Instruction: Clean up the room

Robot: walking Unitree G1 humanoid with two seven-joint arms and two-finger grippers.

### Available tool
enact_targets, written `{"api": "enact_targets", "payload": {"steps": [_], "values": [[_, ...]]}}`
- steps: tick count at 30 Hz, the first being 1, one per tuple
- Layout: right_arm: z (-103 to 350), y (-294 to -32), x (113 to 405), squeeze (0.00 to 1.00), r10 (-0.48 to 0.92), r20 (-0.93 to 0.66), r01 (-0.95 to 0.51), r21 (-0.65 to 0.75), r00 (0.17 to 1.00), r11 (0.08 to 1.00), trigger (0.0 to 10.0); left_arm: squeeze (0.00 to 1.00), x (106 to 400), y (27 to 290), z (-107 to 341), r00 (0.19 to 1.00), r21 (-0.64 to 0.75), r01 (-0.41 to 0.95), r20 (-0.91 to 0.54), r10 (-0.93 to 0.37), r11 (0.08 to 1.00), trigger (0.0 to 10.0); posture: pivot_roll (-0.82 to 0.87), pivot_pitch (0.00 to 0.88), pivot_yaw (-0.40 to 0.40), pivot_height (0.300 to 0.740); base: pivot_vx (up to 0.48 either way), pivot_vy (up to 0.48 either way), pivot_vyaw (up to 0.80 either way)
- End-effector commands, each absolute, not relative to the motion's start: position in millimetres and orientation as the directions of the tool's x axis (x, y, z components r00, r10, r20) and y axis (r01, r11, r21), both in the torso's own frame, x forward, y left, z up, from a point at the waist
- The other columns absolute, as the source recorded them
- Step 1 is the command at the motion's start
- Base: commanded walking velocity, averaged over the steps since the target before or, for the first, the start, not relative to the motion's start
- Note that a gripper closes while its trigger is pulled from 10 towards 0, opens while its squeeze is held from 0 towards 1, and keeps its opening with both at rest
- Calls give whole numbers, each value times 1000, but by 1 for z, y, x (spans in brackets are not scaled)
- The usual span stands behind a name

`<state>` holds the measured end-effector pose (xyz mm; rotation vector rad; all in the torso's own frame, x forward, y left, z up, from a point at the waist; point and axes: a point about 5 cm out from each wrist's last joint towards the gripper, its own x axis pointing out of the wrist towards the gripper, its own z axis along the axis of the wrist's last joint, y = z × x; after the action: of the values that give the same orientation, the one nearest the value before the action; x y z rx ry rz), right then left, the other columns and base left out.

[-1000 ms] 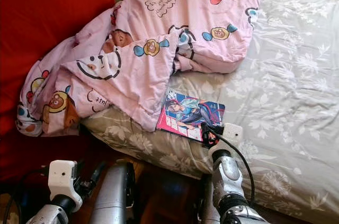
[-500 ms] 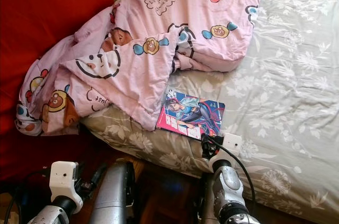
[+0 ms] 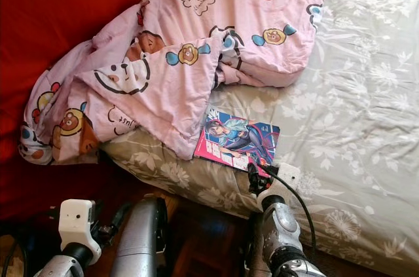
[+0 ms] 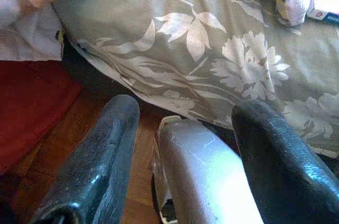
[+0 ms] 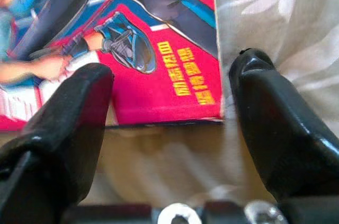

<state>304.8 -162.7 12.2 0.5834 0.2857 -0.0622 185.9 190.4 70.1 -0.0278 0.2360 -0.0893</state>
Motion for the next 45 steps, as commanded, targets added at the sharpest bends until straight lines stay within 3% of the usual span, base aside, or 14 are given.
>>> {"api": "enact_targets", "payload": {"steps": [1,8,18,22,25,34,35,36,37,45], "values": [[-4,-149,293,0,105,-330,171,704,938,689,10000,0,176,194,64,956,-37,66,-283,-74,997,10000,254,393,41,609,0,0,0],[-12,-130,286,0,233,-354,140,768,906,625,10000,0,169,195,65,955,-28,58,-290,-64,998,10000,270,406,39,609,0,0,0],[-17,-124,279,0,223,-307,225,917,925,330,10000,0,160,195,70,953,-3,70,-295,-68,998,10000,307,424,57,609,0,0,0],[-21,-123,275,0,226,-334,259,917,915,304,10000,0,159,194,71,952,20,91,-297,-81,996,10000,315,425,57,609,0,0,0],[-19,-113,274,0,305,-302,216,934,903,285,10000,0,155,191,72,949,32,113,-300,-98,993,10000,324,427,59,609,0,0,0],[-9,-85,278,0,473,-236,76,940,849,332,10000,0,152,191,69,947,35,107,-309,-91,994,10000,322,426,48,609,0,0,0],[-8,-85,279,0,464,-232,72,939,855,336,8157,0,153,191,69,947,37,106,-309,-90,994,10000,323,425,48,609,0,0,0],[-8,-85,279,0,464,-232,72,939,855,336,8157,0,153,191,69,947,37,106,-309,-90,994,10000,323,425,48,609,0,0,0],[-7,-88,281,0,443,-221,80,946,869,316,0,0,153,191,69,947,38,105,-308,-89,994,10000,323,423,47,609,0,0,0],[-2,-98,286,0,417,-183,57,953,890,296,0,0,157,190,66,948,46,110,-306,-91,993,10000,311,409,37,609,0,0,0]]}}
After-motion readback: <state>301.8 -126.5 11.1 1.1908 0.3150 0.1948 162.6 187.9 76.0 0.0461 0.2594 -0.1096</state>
